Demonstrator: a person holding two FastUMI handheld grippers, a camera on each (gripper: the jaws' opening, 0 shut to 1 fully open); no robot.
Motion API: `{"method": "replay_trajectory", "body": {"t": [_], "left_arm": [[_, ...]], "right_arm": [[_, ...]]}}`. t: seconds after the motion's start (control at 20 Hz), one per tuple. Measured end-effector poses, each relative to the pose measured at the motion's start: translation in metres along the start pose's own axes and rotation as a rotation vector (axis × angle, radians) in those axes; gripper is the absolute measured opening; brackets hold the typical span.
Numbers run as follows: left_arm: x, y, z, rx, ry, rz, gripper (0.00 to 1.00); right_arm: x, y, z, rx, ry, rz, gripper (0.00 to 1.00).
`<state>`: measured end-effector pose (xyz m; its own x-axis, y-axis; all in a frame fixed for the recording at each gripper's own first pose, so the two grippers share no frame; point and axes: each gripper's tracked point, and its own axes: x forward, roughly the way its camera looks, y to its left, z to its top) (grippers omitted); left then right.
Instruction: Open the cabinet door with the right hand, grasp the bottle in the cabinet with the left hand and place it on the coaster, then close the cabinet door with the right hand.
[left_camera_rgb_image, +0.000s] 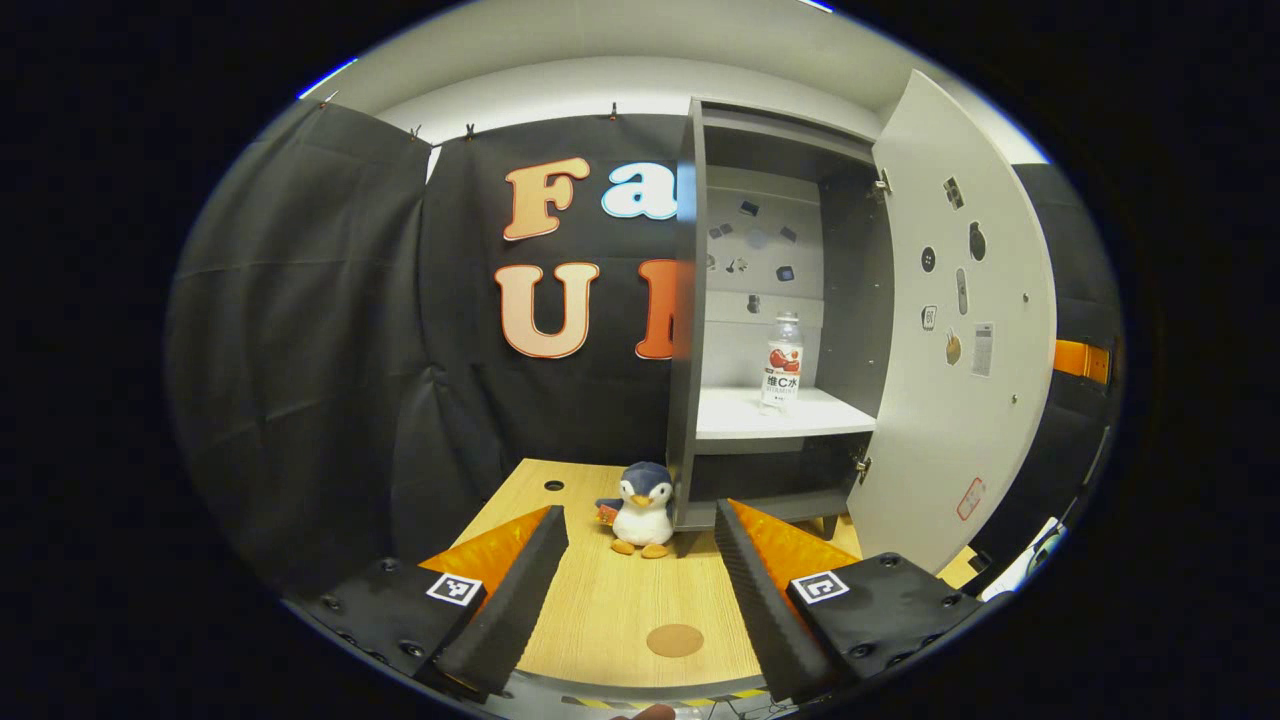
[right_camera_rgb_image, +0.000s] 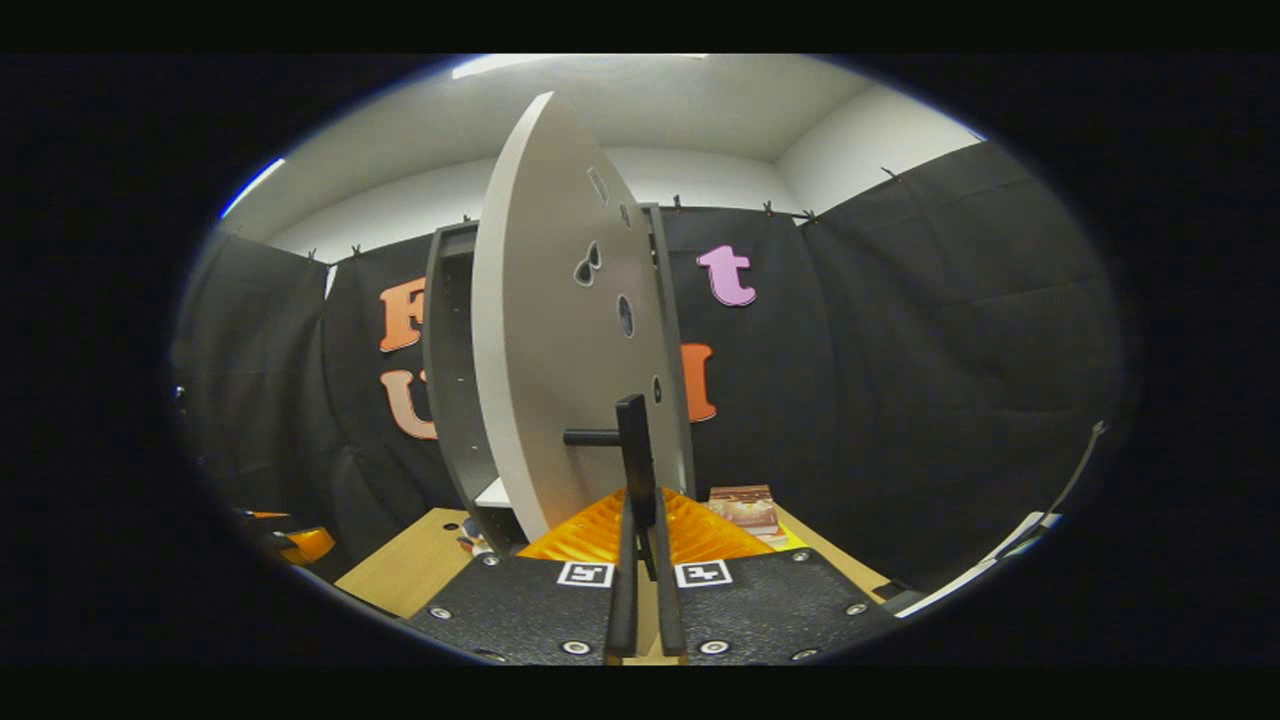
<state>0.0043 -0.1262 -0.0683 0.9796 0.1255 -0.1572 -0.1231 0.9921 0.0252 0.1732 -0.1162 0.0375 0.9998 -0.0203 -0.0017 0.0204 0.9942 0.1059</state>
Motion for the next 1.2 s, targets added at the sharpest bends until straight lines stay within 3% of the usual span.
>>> {"method": "replay_trajectory", "body": {"t": [0.4,0.45,0.5,0.75,0.8,0.95,1.2], "left_arm": [[0.004,-0.012,-0.011,0.019,0.032,0.010,0.99],[0.006,-0.013,-0.011,0.016,0.035,0.011,0.96],[0.008,-0.013,-0.012,0.013,0.038,0.013,0.96],[0.009,-0.016,-0.006,0.009,0.033,0.017,0.96],[0.008,-0.018,-0.004,0.009,0.028,0.018,0.96],[0.006,-0.020,-0.003,0.014,0.022,0.017,0.99],[0.007,-0.034,-0.003,0.007,0.021,-0.005,0.99]], "right_arm": [[0.002,-0.065,0.002,0.052,0.008,0.008,0.06],[0.003,-0.070,0.001,0.052,0.009,0.007,0.11],[0.003,-0.073,0.002,0.049,0.009,0.009,0.05],[0.001,-0.080,0.000,0.045,0.026,0.024,0.04],[-0.001,-0.082,0.000,0.047,0.025,0.016,0.00],[-0.011,-0.090,0.003,0.016,0.006,-0.017,0.03],[-0.027,-0.089,0.001,0.024,0.000,0.003,0.05]]}}
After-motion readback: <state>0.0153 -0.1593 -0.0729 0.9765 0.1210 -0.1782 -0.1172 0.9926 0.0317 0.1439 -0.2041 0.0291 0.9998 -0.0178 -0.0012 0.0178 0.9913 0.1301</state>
